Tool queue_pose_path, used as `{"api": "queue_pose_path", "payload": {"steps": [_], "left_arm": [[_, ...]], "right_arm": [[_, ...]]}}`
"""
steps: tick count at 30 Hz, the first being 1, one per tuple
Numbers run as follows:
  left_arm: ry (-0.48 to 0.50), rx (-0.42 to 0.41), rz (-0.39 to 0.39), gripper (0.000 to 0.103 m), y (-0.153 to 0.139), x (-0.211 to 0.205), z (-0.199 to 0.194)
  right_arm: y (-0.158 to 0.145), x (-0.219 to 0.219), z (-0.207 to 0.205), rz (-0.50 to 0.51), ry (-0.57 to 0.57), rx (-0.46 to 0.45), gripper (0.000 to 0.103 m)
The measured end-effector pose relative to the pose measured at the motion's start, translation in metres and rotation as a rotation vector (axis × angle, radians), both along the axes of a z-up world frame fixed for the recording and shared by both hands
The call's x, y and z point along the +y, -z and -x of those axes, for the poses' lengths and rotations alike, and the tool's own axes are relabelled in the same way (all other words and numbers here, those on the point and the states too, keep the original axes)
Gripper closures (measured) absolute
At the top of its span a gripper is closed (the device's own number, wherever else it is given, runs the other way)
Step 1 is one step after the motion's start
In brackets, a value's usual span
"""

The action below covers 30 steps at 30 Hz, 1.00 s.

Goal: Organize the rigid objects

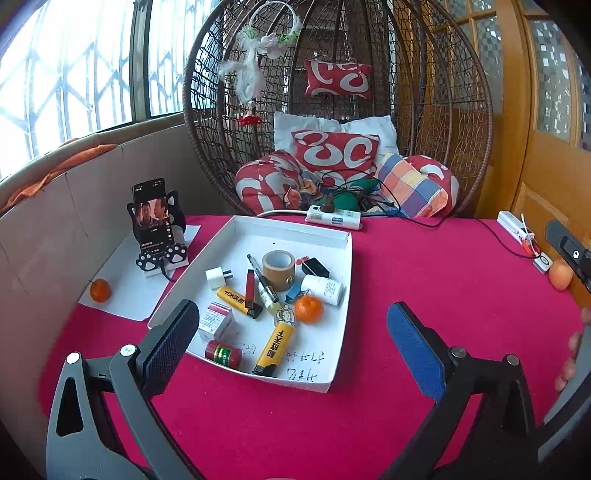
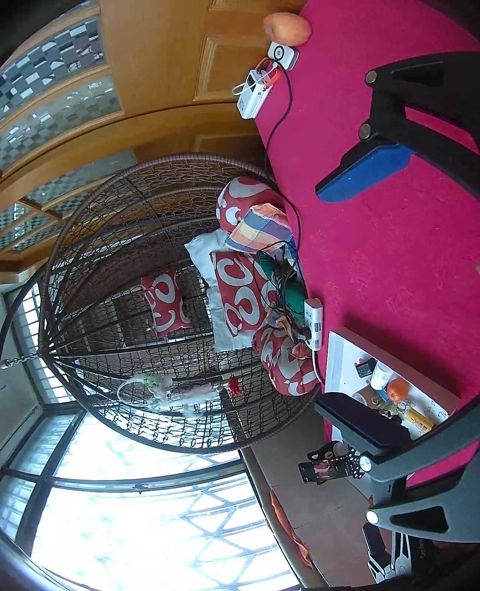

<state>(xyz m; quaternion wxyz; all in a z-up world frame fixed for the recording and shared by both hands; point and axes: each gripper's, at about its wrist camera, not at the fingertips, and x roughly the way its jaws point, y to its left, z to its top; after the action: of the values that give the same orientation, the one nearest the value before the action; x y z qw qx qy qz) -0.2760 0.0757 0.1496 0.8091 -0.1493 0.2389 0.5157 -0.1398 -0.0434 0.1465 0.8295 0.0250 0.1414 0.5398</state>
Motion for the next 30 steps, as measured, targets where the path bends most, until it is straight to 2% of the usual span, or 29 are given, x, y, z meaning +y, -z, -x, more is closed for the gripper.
{"api": "queue_pose_path", "payload": {"steps": [10,17,30], "left_arm": [[-0.011,-0.009,0.024,0.0,0.003,-0.003,0.004],[-0.034,0.001,0.036,0.0,0.005,-0.002,0.007],[-0.019,0.004,0.042,0.0,0.006,-0.011,0.005]], "right_arm": [[0.004,-0.005,0.002,0.014,0.001,0.003,0.0],[0.003,-0.008,0.01,0.02,-0.001,-0.041,0.0],[0.005,-0.011,0.008,0.03,-0.008,-0.023,0.0]]}}
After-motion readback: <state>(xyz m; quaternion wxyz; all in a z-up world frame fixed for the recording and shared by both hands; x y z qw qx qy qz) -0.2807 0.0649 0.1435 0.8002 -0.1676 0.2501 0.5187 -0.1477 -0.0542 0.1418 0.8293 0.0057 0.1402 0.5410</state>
